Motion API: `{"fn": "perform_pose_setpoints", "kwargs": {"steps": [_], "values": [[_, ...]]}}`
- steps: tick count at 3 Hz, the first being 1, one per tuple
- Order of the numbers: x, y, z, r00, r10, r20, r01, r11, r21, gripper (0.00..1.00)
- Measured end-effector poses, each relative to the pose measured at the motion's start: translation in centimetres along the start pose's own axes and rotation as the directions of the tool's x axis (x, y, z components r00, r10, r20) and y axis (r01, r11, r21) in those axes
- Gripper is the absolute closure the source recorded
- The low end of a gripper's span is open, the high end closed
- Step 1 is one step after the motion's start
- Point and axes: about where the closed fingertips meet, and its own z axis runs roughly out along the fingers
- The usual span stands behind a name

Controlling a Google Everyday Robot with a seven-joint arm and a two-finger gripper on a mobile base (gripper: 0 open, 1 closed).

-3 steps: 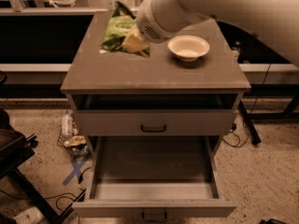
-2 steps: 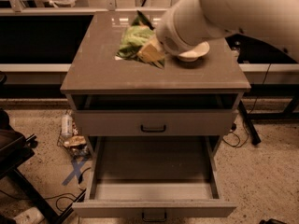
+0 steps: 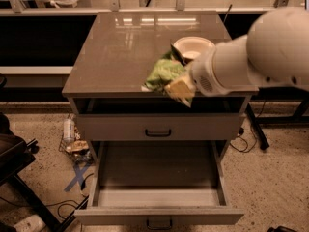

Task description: Place green jalapeno chip bag into middle drawer

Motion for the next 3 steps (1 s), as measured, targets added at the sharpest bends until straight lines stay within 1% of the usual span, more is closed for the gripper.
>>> {"fn": "perform_pose_setpoints", "kwargs": {"steps": [1, 2, 3], "values": [[4.9, 2.5, 0.4, 0.998, 0.044, -0.051, -0.046, 0.9983, -0.036, 1.0], [5.2, 2.6, 0.6, 0.997, 0.051, -0.053, -0.053, 0.9979, -0.037, 1.0], [6.6, 2.9, 1.7, 0.995, 0.085, -0.06, -0.088, 0.9953, -0.04, 1.0]]}}
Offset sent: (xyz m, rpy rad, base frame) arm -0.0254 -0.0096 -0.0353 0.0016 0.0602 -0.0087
